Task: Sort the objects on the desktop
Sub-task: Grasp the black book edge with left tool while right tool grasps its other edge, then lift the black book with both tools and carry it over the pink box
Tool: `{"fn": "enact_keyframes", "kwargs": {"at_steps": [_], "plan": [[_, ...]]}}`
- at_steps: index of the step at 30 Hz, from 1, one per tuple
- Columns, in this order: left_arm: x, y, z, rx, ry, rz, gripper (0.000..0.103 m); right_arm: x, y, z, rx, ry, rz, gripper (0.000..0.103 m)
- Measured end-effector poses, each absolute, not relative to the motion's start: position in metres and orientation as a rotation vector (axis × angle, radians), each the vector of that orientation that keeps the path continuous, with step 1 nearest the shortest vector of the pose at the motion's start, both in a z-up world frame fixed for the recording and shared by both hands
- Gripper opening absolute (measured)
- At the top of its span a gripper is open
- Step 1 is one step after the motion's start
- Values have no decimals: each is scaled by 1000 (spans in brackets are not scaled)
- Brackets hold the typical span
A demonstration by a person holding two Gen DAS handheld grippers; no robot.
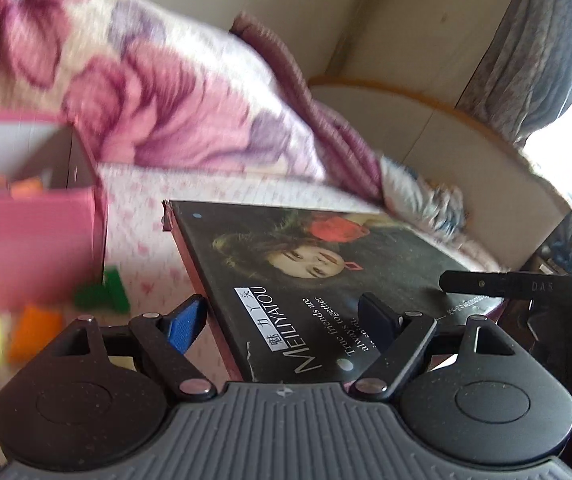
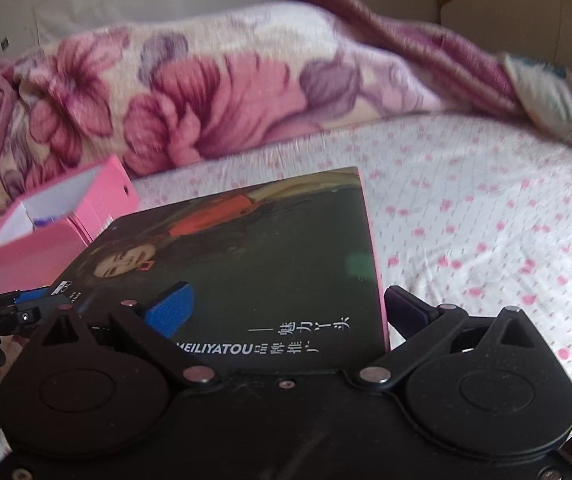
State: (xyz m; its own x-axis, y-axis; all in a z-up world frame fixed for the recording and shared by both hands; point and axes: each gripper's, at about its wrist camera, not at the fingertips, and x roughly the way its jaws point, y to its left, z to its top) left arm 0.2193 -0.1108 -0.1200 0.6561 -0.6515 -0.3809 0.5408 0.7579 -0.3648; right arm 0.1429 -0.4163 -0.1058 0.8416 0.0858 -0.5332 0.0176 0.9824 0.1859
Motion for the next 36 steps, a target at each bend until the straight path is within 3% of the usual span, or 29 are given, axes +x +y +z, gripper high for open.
{"fn": "enact_keyframes", "kwargs": {"at_steps": [15, 36], "plan": [[247, -11, -33, -245, 262, -557, 82, 195, -330, -15, 128, 309, 204, 103], [310, 134, -56, -271, 274, -321, 82, 317, -200, -53, 264, 273, 442, 103]]}}
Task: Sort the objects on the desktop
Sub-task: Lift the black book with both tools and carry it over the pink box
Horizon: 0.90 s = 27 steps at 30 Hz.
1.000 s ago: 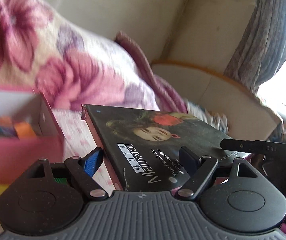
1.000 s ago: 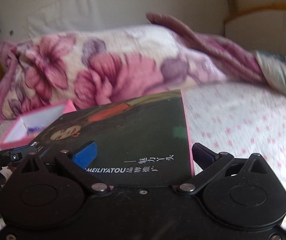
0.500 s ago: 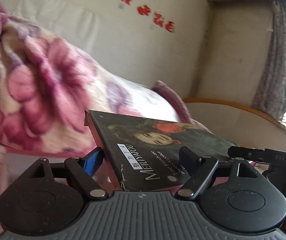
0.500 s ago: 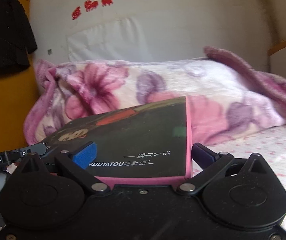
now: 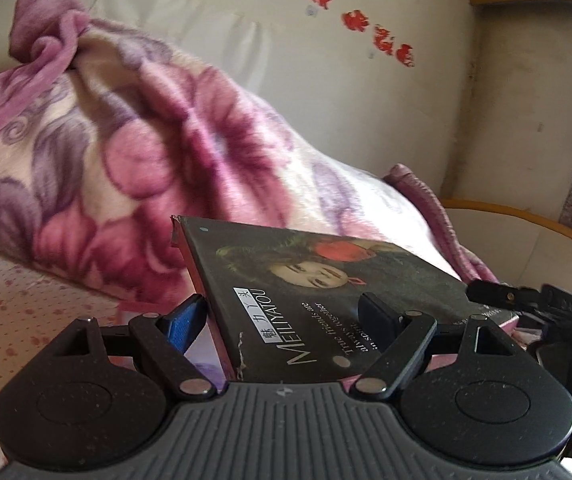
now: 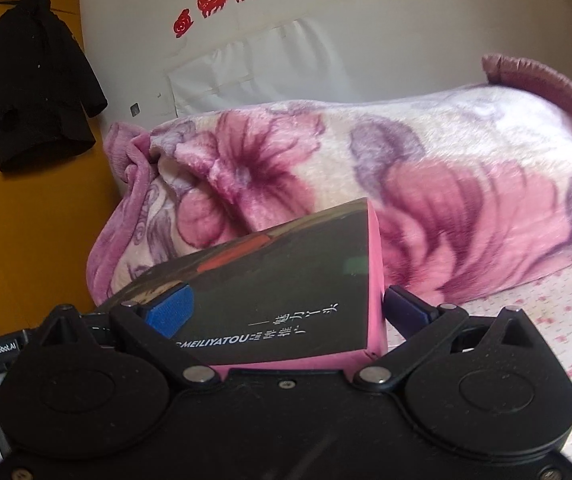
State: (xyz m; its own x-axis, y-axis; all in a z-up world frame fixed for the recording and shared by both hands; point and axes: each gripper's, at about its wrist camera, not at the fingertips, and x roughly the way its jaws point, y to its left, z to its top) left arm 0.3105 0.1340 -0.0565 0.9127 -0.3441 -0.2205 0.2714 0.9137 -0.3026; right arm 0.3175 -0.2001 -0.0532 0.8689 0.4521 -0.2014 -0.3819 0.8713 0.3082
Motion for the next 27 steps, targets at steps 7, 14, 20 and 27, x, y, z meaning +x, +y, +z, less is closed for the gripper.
{"fn": "enact_keyframes", "kwargs": {"at_steps": [7, 14, 20, 27], "plan": [[322, 165, -75, -297, 310, -247, 82, 332, -169, -83, 269, 344, 497, 103], [321, 180, -93, -276, 384, -222, 82, 342, -152, -99, 286, 392, 534, 103], [322, 187, -107, -310, 439, -221, 82, 344, -151, -106, 312, 409, 536, 103], [319, 196, -109, -359, 461, -245, 83, 336, -152, -103, 329, 390, 552, 103]]}}
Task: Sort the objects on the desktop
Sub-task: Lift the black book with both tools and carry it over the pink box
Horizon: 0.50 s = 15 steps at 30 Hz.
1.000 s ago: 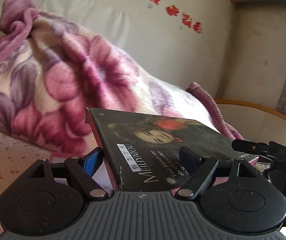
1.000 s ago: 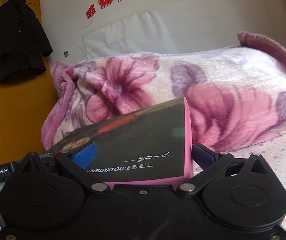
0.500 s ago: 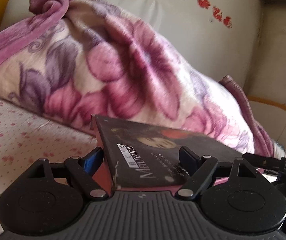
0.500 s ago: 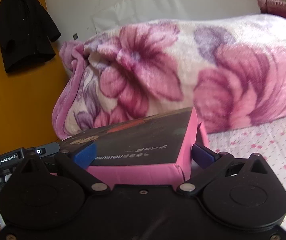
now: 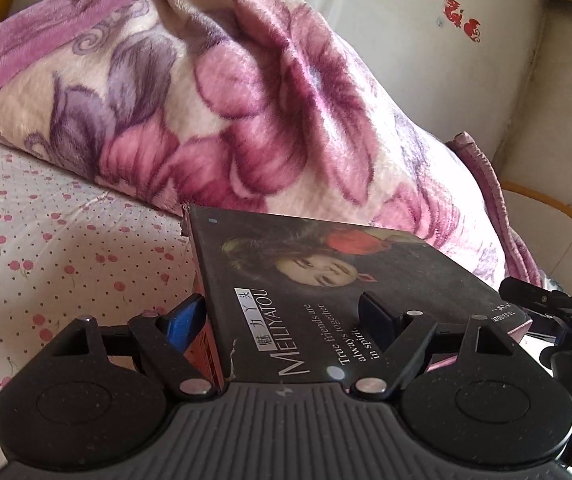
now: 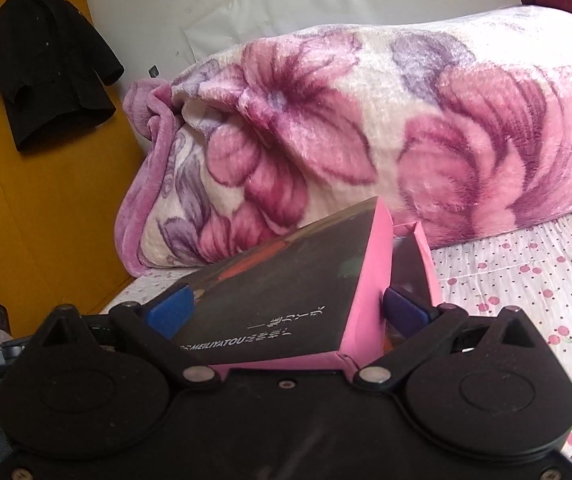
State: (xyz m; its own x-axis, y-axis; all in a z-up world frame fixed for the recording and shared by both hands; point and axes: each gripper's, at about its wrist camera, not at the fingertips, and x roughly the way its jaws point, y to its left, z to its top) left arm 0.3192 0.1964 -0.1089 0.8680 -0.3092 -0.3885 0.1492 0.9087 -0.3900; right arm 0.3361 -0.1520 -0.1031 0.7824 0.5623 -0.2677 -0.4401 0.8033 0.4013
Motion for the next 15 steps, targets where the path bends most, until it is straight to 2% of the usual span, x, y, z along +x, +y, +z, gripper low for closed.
{"fn": "enact_keyframes", "kwargs": {"at_steps": [9, 15], "plan": [[326, 192, -115, -399, 557, -255, 83, 329, -159, -92, 340, 352, 553, 103], [329, 188, -125, -434, 524, -179, 83, 330, -155, -99, 306, 383, 557, 103]]}}
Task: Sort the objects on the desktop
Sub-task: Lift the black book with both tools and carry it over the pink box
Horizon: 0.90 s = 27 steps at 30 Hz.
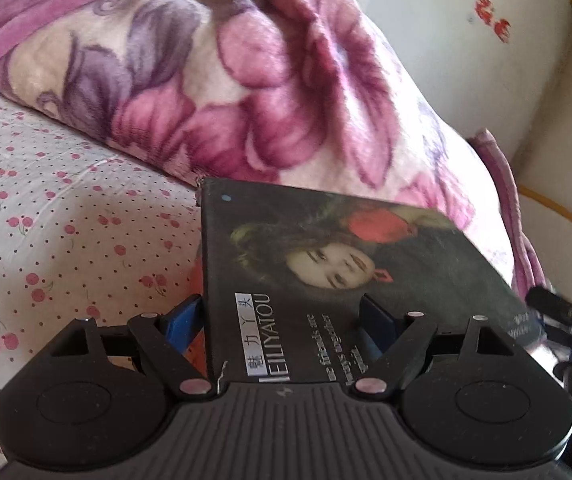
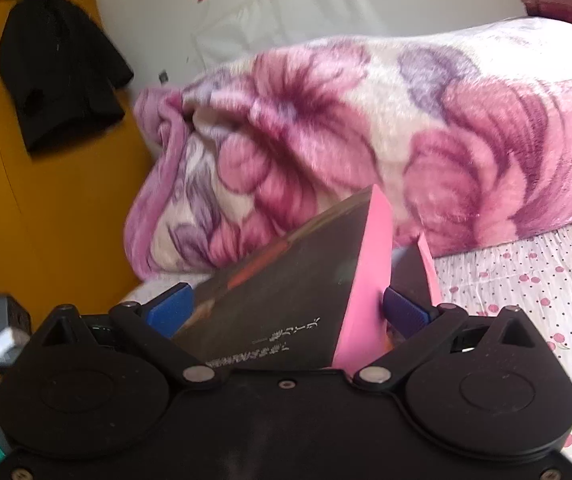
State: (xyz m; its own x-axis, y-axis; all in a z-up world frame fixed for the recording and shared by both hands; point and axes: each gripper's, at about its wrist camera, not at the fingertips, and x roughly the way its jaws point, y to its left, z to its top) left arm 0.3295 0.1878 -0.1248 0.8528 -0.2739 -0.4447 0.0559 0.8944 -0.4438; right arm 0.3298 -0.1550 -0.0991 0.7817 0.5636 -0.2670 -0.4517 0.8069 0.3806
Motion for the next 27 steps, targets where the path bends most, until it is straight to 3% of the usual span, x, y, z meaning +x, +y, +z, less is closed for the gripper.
{"fn": "enact_keyframes", "kwargs": {"at_steps": [7, 16, 27], "plan": [[332, 170, -134, -457, 474, -113, 93, 335, -154, -106, 326, 375, 508, 103], [329, 171, -126, -427, 449, -65, 93, 334, -167, -104, 339, 341, 447, 103], [333, 138, -121, -259, 456, -95, 93, 348, -181, -114, 360, 438, 415, 102]]}}
